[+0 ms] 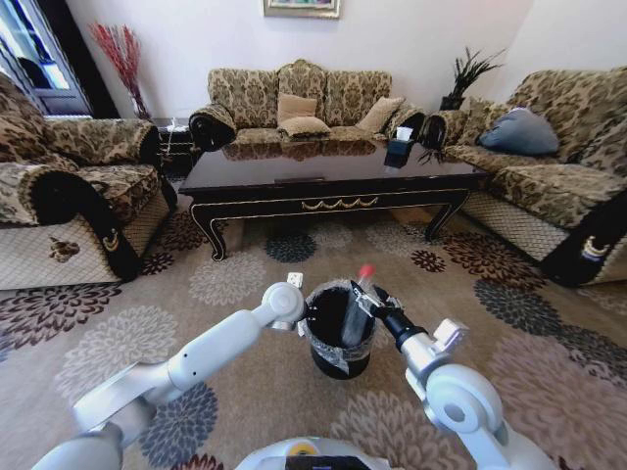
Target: Move to the front of the table and pick up the trash from the floor, then place it into the trash bin.
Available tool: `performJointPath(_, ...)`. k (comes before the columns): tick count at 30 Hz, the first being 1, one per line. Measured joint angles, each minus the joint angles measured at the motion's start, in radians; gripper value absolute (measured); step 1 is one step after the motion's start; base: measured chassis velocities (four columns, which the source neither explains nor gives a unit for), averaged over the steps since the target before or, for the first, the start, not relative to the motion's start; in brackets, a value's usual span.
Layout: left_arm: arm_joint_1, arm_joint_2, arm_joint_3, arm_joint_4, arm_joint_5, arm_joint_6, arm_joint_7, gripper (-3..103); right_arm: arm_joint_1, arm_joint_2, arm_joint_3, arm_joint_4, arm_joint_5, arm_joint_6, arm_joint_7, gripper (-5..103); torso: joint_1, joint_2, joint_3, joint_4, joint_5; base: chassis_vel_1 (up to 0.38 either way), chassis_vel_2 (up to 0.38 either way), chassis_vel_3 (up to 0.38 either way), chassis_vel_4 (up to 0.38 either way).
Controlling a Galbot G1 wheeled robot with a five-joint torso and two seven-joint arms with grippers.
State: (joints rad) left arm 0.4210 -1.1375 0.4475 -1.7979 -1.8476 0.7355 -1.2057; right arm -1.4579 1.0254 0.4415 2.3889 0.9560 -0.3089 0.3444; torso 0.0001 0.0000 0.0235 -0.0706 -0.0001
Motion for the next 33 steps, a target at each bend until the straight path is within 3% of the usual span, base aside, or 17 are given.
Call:
performJointPath(15,0.048,0.062,-0.081,-0.022,0.005,0.000,0.004,0,0.009,0.014,0.030,-0.014,0.020,0.001,0.010,100,0.000,0.000,0.000,-0.0002,-0.0001,0.000,0.000,0.000,0.000)
performJointPath(22,0.129,0.144,-0.216,-0.097,-0.022,0.000,0.009,0,0.054,0.004,0.076,-0.060,0.060,0.016,0.031,100,0.000,0.000,0.000,-0.0002,-0.0002,0.000,0.000,0.000,0.000)
performJointPath(30,0.242,0.235,-0.400,-0.129,-0.040,0.000,0.027,0,0.075,-0.006,0.078,-0.151,0.007,0.045,0.033,100,0.000,0.000,0.000,0.0000,-0.0002,0.000,0.000,0.000,0.000)
performJointPath(33,0.316,0.282,-0.484,-0.140,-0.026,0.000,0.051,0,0.077,-0.006,0.058,-0.214,-0.058,0.070,0.005,100,0.000,0.000,0.000,-0.0001,-0.0001,0.000,0.000,0.000,0.000)
